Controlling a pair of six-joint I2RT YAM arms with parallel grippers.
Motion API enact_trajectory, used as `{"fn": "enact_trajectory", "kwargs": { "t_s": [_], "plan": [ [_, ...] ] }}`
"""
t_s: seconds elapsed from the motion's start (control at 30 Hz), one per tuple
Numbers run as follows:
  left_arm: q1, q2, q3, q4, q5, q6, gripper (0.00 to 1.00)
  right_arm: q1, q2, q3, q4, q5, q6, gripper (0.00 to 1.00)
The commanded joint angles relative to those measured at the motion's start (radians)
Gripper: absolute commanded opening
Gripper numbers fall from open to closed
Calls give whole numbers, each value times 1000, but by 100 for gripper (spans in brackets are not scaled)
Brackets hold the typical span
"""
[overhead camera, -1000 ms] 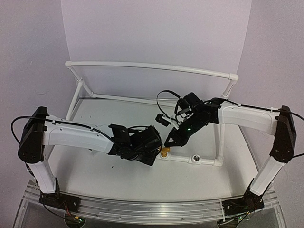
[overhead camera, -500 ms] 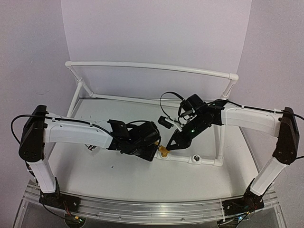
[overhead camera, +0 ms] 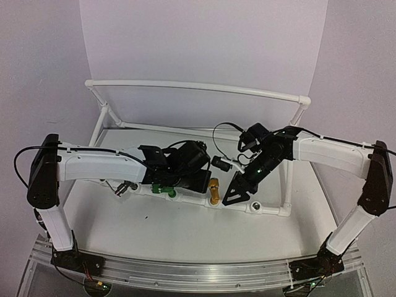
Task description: Install the water faucets
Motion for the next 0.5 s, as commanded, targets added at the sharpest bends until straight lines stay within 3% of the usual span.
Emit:
{"fn": "enact_trajectory", "kwargs": {
  "t_s": [0.0, 0.3, 0.47],
  "plan": [
    [4, 24, 65, 52, 21, 33, 63, -53, -67, 60, -37, -45, -19, 71],
    [18, 43, 81, 87, 102, 33, 62, -152, -101, 89, -39, -43, -29, 75],
    [30, 7, 22, 211, 241, 11, 72, -182, -99, 103, -37, -30, -33, 75]
  ]
}}
